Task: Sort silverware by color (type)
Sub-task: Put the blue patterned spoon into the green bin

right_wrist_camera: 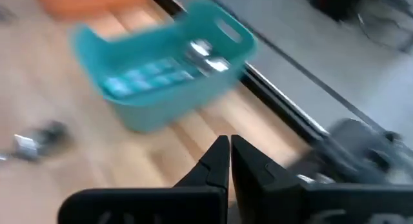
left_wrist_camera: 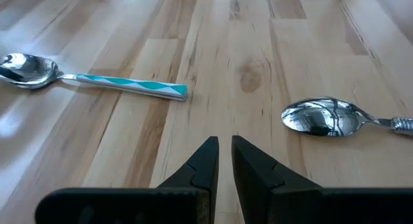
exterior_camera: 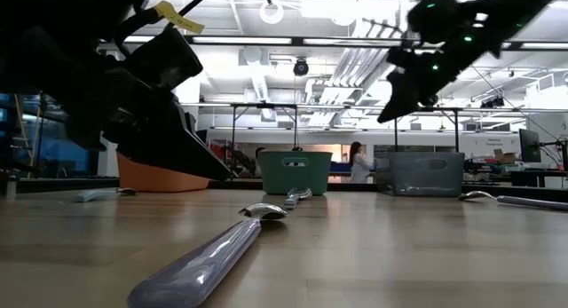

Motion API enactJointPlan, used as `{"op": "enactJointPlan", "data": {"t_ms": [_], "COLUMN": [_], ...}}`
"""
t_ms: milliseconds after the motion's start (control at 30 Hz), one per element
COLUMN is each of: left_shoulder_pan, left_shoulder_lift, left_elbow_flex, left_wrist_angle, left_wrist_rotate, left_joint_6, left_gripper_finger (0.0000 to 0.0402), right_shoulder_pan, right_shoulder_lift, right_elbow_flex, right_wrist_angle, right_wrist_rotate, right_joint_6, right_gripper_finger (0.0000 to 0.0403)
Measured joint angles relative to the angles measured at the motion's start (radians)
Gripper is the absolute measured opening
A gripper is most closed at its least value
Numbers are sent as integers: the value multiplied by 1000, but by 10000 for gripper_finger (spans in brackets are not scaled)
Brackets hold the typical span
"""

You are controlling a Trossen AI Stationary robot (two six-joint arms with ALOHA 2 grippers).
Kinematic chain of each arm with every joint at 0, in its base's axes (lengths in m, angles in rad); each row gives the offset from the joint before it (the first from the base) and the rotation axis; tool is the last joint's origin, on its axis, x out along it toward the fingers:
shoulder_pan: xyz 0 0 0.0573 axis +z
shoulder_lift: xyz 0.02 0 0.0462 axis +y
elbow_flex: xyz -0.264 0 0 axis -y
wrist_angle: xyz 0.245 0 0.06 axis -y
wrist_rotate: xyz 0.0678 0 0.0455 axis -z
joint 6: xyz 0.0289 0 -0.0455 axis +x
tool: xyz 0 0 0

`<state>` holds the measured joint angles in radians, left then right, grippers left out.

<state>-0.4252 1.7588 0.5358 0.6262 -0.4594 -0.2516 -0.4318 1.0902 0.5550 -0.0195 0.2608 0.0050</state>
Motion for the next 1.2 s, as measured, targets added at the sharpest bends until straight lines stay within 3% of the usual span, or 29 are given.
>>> {"op": "enactJointPlan", "data": {"t_ms": [200, 333, 600, 833, 1067, 1200], "left_shoulder_pan": [14, 13, 13, 12, 12, 12], "left_shoulder_lift": [-15, -49, -284, -508, -563, -546], "left_elbow_flex": [0, 0, 0, 0, 0, 0], "left_wrist_angle": [-2, -44, -376, -751, -1074, -1178], "left_wrist_rotate": [9, 10, -20, 7, -75, -118], "left_joint_6": [-8, -8, -84, -262, -581, -728], "left_gripper_finger": [36, 36, 36, 36, 58, 85], "right_shoulder_pan": [172, 285, 471, 548, 572, 572], "right_shoulder_lift": [-89, -96, -96, -95, -95, -95], "right_elbow_flex": [-199, -256, -306, -322, -322, -322], "right_wrist_angle": [380, 506, 512, 513, 517, 517], "right_wrist_rotate": [1, 28, 210, 264, 293, 294], "right_joint_6": [63, 69, 85, 103, 103, 110], "right_gripper_finger": [0, 0, 0, 0, 0, 0]}}
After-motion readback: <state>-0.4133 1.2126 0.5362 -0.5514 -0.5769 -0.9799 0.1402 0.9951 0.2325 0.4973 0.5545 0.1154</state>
